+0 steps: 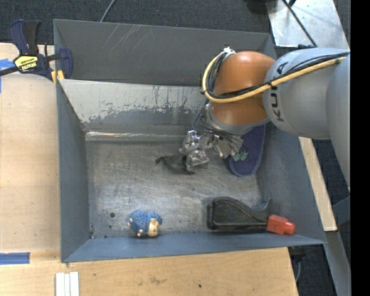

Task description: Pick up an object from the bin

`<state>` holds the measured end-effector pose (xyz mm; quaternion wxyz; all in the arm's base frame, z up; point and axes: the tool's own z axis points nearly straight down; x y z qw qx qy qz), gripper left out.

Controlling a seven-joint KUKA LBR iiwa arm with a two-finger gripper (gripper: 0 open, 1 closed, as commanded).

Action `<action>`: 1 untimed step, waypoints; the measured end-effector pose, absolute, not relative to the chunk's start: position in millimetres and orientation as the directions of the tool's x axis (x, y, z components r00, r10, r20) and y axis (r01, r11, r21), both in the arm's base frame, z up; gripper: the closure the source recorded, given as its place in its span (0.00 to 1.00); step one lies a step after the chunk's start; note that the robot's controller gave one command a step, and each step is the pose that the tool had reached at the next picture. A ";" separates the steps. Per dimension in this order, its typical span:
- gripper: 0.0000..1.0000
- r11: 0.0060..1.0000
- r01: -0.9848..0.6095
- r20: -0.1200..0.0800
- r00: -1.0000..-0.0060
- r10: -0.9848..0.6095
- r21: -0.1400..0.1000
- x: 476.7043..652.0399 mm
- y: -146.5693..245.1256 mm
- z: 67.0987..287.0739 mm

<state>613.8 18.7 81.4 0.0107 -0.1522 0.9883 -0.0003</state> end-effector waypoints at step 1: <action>1.00 0.804 -0.594 -0.010 -0.804 -0.594 -0.005 616.7 63.4 238.8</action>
Offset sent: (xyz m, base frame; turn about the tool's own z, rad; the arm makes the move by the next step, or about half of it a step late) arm 0.0006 0.0444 0.1529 -0.3320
